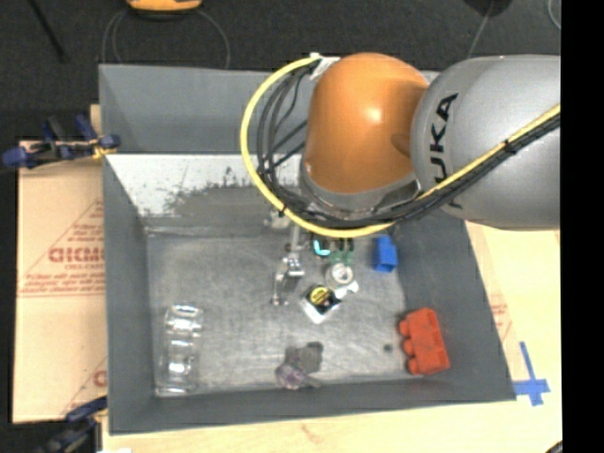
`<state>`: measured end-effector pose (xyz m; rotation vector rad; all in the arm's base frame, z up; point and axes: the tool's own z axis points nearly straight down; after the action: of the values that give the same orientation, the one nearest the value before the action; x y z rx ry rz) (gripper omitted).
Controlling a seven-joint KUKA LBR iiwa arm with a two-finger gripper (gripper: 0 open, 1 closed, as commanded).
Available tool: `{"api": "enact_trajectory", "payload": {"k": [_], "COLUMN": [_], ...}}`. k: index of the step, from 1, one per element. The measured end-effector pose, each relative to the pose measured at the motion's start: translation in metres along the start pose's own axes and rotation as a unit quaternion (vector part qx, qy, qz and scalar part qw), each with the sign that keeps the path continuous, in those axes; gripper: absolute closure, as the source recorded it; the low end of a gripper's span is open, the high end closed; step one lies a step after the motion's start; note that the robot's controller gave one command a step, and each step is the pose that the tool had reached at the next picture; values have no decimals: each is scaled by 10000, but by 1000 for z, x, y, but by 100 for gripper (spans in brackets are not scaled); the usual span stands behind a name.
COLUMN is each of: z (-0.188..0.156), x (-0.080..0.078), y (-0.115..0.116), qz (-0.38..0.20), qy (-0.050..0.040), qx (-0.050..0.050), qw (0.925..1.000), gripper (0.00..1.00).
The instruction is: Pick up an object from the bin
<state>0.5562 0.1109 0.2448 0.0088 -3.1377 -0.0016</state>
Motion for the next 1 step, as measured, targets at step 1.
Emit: {"api": "enact_trajectory", "payload": {"k": [1], "z": [25], "x": [-4], "y": [-82], "qz": [-360], "qy": [-21], "qx": [25], "qw": [9993], "gripper": [0]}}
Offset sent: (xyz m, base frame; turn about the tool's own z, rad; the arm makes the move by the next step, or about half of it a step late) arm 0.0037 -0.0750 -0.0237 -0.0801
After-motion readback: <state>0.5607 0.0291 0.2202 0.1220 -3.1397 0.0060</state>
